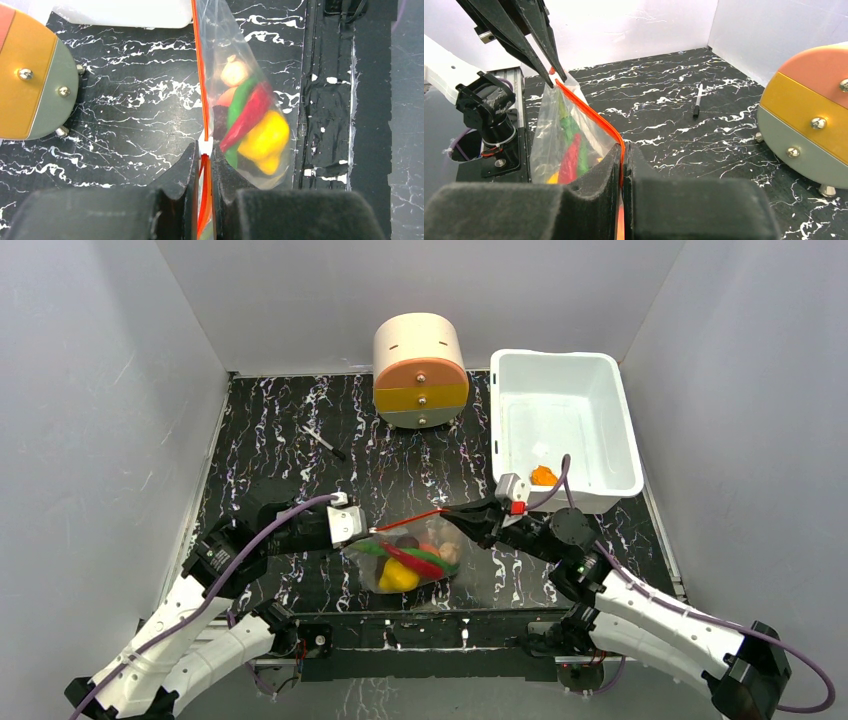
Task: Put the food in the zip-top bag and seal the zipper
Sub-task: Zip the zipper food storage bag at the center of the board.
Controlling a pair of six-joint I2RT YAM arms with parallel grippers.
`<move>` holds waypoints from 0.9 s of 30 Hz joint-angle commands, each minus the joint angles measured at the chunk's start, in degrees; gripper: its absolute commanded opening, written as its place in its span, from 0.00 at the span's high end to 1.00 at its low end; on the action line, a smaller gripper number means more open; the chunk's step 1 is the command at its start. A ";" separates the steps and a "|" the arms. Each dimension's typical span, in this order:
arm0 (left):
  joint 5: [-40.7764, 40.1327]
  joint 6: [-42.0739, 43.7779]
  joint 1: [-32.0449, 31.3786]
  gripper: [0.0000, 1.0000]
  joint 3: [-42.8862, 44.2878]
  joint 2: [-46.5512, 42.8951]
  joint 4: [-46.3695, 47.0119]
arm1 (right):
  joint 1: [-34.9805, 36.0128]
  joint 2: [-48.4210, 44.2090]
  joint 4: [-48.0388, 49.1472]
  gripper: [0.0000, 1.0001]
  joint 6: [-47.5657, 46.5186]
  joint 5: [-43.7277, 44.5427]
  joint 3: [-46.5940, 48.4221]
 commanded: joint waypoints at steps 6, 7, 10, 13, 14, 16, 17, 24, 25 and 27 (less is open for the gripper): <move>-4.98 2.35 0.19 1.00 2.07 -1.46 -7.06 | -1.36 -7.56 0.63 1.00 -2.57 5.89 -1.56; -5.15 2.36 0.19 1.00 1.97 -1.82 -7.12 | -1.37 -7.92 -0.68 1.00 -2.97 5.62 -1.17; -6.11 2.63 0.19 1.00 1.89 -2.99 -7.54 | -1.36 -8.85 -4.53 1.00 -4.03 6.14 -0.04; -6.65 3.66 0.18 1.00 2.14 -3.70 -8.54 | -1.37 -10.10 -5.79 1.00 -4.06 7.14 -0.05; -6.77 4.08 0.19 1.00 2.52 -3.67 -9.06 | -1.37 -10.59 -6.11 1.00 -4.02 7.39 0.01; -7.28 4.85 0.19 1.00 3.14 -3.61 -10.36 | -1.37 -11.17 -7.12 1.00 -3.92 8.06 0.03; -7.60 5.13 0.19 1.00 3.40 -3.74 -11.04 | -1.37 -11.40 -7.62 1.00 -3.92 8.34 0.03; -10.98 6.89 0.19 1.00 4.05 -5.77 -14.84 | -1.37 -14.30 -10.39 1.00 -4.31 10.51 0.04; -11.64 7.27 0.17 1.00 4.24 -5.88 -15.65 | -1.37 -14.76 -10.58 1.00 -4.21 10.87 -0.05; -13.11 8.17 0.19 1.00 4.91 -5.91 -17.62 | -1.37 -15.45 -10.80 1.00 -3.77 10.94 -0.21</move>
